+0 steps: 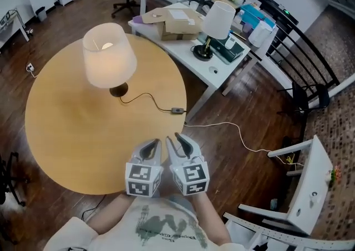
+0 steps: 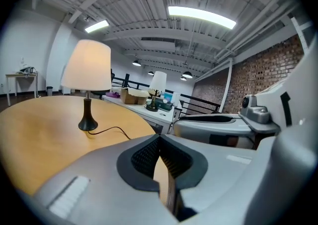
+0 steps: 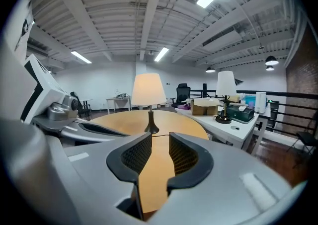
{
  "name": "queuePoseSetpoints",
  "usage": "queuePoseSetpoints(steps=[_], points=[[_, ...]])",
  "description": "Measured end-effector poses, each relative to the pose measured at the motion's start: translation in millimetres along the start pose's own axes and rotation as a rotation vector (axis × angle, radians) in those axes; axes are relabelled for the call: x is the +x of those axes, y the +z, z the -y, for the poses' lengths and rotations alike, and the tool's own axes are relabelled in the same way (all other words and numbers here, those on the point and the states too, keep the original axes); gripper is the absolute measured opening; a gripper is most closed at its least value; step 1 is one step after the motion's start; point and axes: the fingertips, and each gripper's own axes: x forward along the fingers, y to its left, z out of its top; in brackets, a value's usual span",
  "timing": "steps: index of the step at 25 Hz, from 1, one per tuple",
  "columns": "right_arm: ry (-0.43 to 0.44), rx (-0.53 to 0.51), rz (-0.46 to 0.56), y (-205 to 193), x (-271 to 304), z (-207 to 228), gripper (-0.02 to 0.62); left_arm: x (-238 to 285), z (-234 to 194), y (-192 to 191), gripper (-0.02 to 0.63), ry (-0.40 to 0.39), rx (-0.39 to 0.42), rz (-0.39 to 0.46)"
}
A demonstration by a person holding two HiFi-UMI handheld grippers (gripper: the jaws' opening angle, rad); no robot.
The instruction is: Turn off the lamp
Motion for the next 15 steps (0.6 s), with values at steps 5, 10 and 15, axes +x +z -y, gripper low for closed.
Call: queuePoseSetpoints(steps=[5, 10, 15], points=[[0.002, 0.011, -0.059, -13.2, 37.6, 20.7, 0.118, 19.1, -22.8, 2.9, -0.005, 0.038, -0.048, -0.007], [0.011, 0.003, -0.110, -29.1, 69.9, 37.6, 0.126, 40.4, -38.5, -4.7, -0.005, 0.068, -0.071, -0.033], [0.036, -0.034, -0.166, -49.2, 95.7, 50.5, 0.132, 62.6, -48.3, -10.2, -0.005, 0.108, -0.087, -0.042]])
